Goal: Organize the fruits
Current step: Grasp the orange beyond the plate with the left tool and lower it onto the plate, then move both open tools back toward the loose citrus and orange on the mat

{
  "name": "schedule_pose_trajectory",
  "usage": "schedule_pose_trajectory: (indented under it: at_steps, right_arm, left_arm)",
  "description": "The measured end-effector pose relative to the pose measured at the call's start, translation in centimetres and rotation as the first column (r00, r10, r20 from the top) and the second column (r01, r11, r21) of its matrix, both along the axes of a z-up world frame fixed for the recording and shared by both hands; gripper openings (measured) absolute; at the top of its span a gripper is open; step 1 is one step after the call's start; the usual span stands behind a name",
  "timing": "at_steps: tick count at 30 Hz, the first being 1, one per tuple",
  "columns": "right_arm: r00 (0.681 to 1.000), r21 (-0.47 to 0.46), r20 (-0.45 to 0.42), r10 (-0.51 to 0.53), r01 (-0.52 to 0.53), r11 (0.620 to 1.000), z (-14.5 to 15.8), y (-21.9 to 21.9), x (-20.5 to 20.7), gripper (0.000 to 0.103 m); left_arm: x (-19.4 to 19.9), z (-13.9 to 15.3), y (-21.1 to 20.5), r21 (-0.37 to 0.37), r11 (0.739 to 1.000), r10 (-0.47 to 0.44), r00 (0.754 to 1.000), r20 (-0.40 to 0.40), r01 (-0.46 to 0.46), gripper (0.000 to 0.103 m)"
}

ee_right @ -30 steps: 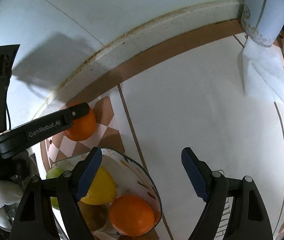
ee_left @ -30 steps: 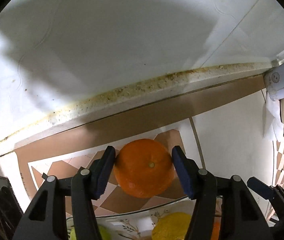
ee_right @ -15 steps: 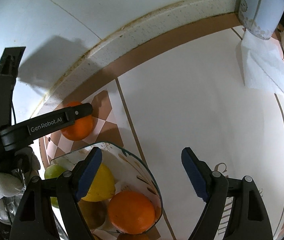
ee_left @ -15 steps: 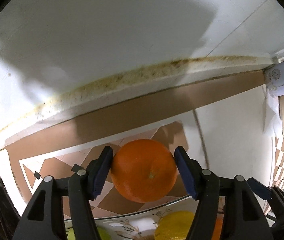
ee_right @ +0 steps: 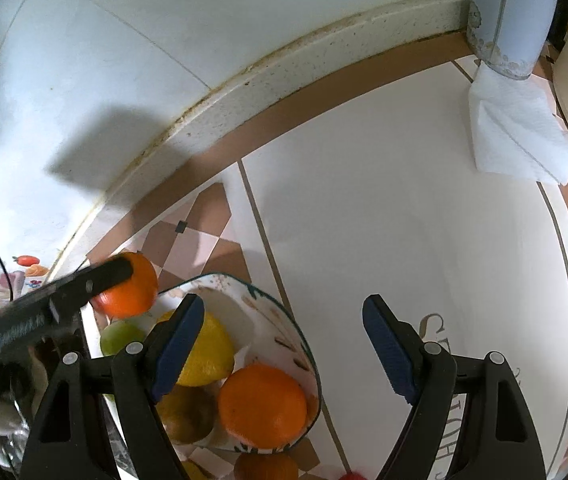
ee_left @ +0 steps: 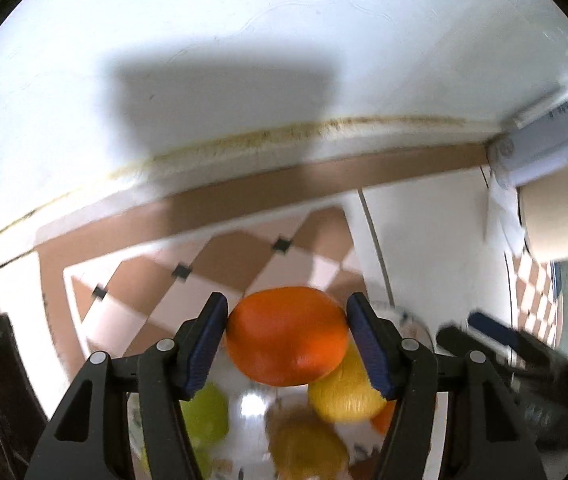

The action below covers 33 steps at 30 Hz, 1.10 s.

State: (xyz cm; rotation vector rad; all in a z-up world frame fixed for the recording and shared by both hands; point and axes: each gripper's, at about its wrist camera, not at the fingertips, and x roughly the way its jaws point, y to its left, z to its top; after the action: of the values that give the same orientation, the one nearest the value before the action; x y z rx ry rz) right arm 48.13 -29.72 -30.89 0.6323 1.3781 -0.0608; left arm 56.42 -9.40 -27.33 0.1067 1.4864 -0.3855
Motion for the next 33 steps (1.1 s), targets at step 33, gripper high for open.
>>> schedule_pose_trajectory:
  at_steps: [33]
  right_arm:
    - [0.940,-0.345,0.045,0.338,-0.303,0.888,9.3,6.3,-10.9,0.096]
  left_arm:
    - [-17.3,6.4,7.0,0.081,0.946,0.293,0.934,0.204,-0.314,0.087]
